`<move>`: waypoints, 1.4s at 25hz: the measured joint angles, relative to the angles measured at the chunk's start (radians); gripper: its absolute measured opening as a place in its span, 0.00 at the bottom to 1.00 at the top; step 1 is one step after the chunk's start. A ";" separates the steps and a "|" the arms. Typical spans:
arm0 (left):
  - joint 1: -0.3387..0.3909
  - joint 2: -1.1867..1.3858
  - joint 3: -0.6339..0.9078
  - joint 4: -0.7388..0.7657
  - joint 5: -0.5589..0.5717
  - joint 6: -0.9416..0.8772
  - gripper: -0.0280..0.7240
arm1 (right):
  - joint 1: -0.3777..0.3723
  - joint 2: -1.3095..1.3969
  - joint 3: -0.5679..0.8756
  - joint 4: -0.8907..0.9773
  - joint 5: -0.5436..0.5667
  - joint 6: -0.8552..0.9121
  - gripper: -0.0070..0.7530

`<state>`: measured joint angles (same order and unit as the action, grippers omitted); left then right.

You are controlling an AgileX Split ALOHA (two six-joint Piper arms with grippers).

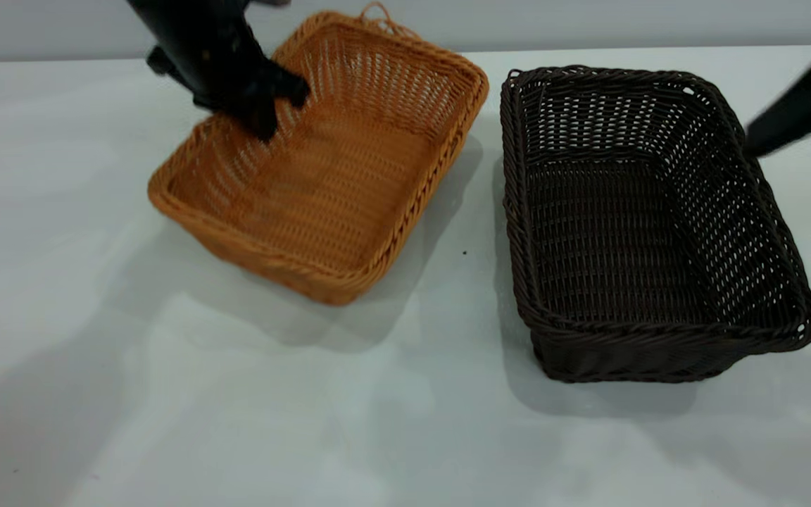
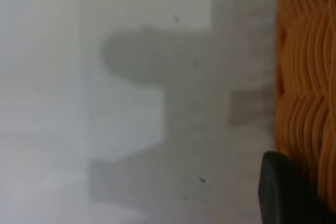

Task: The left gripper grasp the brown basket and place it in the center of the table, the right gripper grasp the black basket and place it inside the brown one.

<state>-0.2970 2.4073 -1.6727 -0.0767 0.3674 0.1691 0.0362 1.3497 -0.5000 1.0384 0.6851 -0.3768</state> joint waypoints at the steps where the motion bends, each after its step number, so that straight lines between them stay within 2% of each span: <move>1: 0.006 -0.014 -0.009 0.002 0.007 0.000 0.15 | 0.011 0.039 -0.002 0.056 -0.009 -0.007 0.74; 10: 0.026 -0.114 -0.025 0.019 -0.023 0.005 0.15 | 0.159 0.328 -0.006 0.427 -0.083 -0.017 0.74; 15: 0.026 -0.116 -0.025 0.020 -0.021 0.007 0.15 | 0.163 0.445 -0.011 0.510 -0.164 -0.038 0.74; 22: 0.026 -0.116 -0.025 0.020 -0.023 0.007 0.15 | 0.163 0.552 -0.013 0.532 -0.200 -0.057 0.74; 30: 0.025 -0.116 -0.025 0.020 -0.023 0.011 0.15 | 0.163 0.571 -0.013 0.701 -0.315 -0.262 0.70; 35: 0.025 -0.116 -0.025 0.020 -0.023 0.019 0.15 | 0.163 0.596 -0.015 0.747 -0.333 -0.317 0.64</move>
<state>-0.2722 2.2916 -1.6980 -0.0570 0.3447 0.1883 0.1995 1.9461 -0.5152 1.7855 0.3523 -0.6936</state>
